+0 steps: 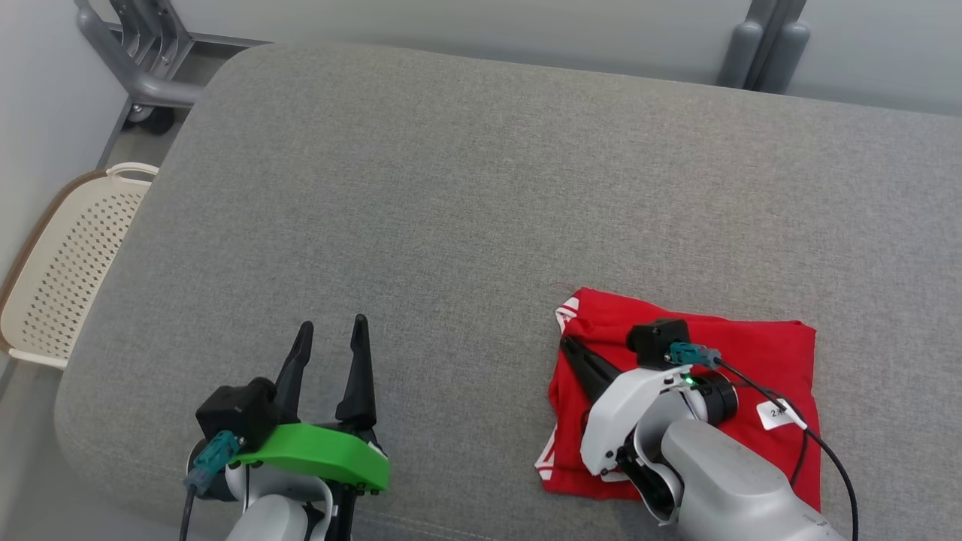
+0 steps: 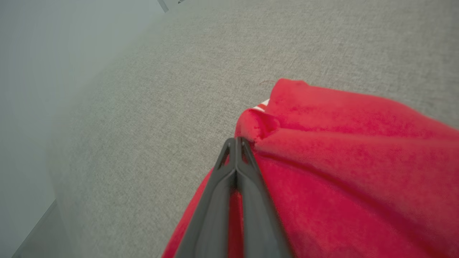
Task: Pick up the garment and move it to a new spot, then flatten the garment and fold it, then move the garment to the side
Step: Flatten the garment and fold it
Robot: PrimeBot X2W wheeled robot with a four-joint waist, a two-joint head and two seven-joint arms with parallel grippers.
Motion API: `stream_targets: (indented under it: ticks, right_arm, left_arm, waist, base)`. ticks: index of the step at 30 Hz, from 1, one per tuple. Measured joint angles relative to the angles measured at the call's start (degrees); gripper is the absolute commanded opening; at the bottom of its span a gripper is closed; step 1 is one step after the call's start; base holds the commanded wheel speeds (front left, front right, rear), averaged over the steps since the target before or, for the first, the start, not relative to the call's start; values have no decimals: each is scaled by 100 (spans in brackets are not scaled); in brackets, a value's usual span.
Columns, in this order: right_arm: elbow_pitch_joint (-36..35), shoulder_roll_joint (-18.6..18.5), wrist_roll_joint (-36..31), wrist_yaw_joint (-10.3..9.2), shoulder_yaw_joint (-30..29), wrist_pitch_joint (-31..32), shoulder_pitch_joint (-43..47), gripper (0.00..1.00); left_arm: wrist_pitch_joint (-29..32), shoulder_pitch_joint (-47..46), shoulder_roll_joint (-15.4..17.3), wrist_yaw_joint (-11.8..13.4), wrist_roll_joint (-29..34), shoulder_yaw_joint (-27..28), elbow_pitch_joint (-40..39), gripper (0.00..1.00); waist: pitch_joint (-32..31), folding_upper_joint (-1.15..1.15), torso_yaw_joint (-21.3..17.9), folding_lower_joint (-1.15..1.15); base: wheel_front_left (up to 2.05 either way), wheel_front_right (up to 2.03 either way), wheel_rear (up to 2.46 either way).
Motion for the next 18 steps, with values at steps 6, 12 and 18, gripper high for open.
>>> stream_targets:
  ticks: [6, 12, 18]
  right_arm:
    - [87, -2, 196, 0, 323, -1, -71, 0]
    - [-192, 2, 104, 1, 176, 0, -214, 0]
    - [-543, 2, -324, 1, -398, -1, -219, 0]
  left_arm:
    - [-9, -16, -29, -2, 29, 67, 29, 100]
    - [-16, -7, -32, -7, 65, 148, 34, 100]
    - [-16, 43, -31, -7, 88, 171, 23, 100]
  waist:
    - [30, 0, 29, 0]
    - [-27, 0, -108, 0]
    - [-148, 0, -305, 0]
  base:
    - [0, 0, 0]
    - [0, 0, 0]
    - [0, 0, 0]
